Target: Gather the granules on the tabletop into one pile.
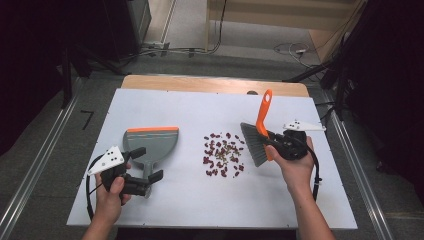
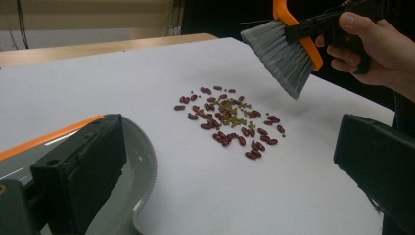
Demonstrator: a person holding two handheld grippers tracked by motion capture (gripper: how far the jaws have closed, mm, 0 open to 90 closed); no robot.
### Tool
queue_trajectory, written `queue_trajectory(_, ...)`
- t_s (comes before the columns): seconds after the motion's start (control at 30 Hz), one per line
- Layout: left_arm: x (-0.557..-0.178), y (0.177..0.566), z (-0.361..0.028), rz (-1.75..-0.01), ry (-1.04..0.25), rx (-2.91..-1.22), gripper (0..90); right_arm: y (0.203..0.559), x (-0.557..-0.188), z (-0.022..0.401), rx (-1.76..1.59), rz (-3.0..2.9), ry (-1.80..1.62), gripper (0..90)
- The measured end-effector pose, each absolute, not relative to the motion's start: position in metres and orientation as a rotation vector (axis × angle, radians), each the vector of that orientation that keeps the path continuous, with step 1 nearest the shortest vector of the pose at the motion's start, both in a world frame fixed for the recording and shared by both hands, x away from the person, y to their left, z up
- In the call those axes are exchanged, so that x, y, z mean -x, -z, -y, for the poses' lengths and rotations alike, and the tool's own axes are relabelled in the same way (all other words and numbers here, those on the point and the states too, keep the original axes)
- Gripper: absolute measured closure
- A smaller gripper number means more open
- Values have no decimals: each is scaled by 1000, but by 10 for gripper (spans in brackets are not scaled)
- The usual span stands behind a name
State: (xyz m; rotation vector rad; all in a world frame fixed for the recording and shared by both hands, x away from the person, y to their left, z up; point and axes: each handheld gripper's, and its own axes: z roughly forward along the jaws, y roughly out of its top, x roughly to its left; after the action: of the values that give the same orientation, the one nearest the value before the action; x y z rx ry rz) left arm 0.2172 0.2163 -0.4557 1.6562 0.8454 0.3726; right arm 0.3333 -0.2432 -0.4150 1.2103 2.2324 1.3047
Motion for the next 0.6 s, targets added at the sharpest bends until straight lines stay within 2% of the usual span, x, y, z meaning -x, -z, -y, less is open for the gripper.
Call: queue_trajectory(0.6, -217, 460, -237, -853, -404, -1652, 0, 427, -371, 229, -1309, -2265, -972, 685)
